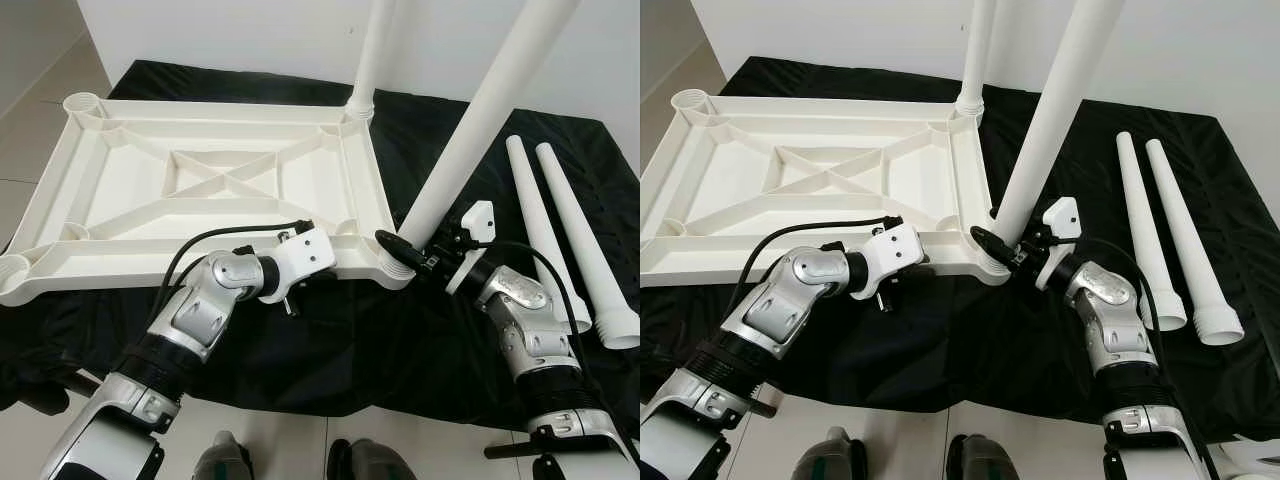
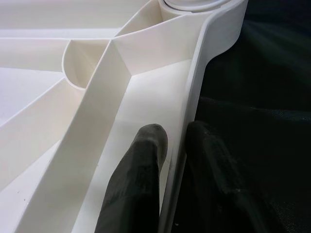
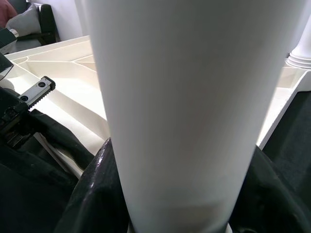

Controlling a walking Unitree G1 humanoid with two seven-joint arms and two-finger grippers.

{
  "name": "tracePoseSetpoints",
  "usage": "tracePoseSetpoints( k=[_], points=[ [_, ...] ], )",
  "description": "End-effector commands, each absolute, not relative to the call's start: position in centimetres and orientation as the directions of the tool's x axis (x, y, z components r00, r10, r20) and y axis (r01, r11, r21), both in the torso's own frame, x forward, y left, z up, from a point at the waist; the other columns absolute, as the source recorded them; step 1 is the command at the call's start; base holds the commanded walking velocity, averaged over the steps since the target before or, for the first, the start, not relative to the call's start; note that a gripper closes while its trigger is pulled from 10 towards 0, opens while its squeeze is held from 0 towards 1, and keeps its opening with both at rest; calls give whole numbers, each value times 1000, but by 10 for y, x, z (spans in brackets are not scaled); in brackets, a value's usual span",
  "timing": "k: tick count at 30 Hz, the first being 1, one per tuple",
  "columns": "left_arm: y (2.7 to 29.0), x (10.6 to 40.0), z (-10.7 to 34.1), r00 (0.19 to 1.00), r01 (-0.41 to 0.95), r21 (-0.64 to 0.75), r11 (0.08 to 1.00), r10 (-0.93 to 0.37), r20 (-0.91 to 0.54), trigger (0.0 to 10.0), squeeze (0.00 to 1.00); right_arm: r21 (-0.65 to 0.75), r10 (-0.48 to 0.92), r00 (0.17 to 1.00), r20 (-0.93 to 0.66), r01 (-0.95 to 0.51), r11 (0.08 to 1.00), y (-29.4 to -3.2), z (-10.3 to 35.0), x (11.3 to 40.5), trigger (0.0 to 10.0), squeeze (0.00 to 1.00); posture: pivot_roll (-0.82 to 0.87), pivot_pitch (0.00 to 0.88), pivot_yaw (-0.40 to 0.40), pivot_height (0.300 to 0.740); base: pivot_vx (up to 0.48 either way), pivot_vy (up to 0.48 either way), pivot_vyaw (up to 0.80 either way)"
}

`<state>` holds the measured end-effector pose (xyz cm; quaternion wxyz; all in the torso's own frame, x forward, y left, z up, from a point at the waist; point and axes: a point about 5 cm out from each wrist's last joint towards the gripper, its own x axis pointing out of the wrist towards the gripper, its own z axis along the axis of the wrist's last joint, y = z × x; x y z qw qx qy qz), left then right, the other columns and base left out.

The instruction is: Building children table

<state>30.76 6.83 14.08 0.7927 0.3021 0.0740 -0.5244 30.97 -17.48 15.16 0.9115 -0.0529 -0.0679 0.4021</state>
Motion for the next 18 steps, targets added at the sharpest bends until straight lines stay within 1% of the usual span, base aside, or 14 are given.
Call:
tracePoseSetpoints(
  k=[1,5,6,8,11,15,17,18],
  points=[
    [63,309,155,443,857,449,253,-807,-391,10000,0,-133,727,685,52,-717,685,-180,145,306,10000,0,-23,60,-29,740,0,0,0],
    [63,309,154,445,856,449,255,-806,-390,10000,0,-105,714,696,67,-707,699,-178,145,303,10000,0,-24,62,-33,740,0,0,0],
    [63,309,154,446,856,450,256,-806,-389,10000,0,-86,696,712,93,-691,718,-171,147,299,10000,0,-24,60,-37,740,0,0,0],
    [63,309,154,446,856,450,256,-806,-389,10000,0,-86,696,712,93,-691,718,-171,147,299,10000,0,-24,60,-37,740,0,0,0],
    [63,308,154,446,855,450,256,-806,-389,10000,0,-73,670,733,116,-666,742,-166,148,297,10000,0,-25,59,-38,740,0,0,0],
    [62,308,154,447,855,451,257,-806,-388,10000,0,-61,598,790,136,-596,800,-156,149,291,10000,0,-26,54,-45,740,0,0,0],
    [62,308,154,447,855,451,257,-806,-387,10000,0,-59,590,796,136,-588,807,-155,149,290,10000,0,-26,54,-45,740,0,0,0],
    [63,308,154,448,854,453,258,-806,-387,10000,0,-54,550,824,134,-549,834,-151,149,287,10000,0,-26,53,-45,740,0,0,0]
  ],
)
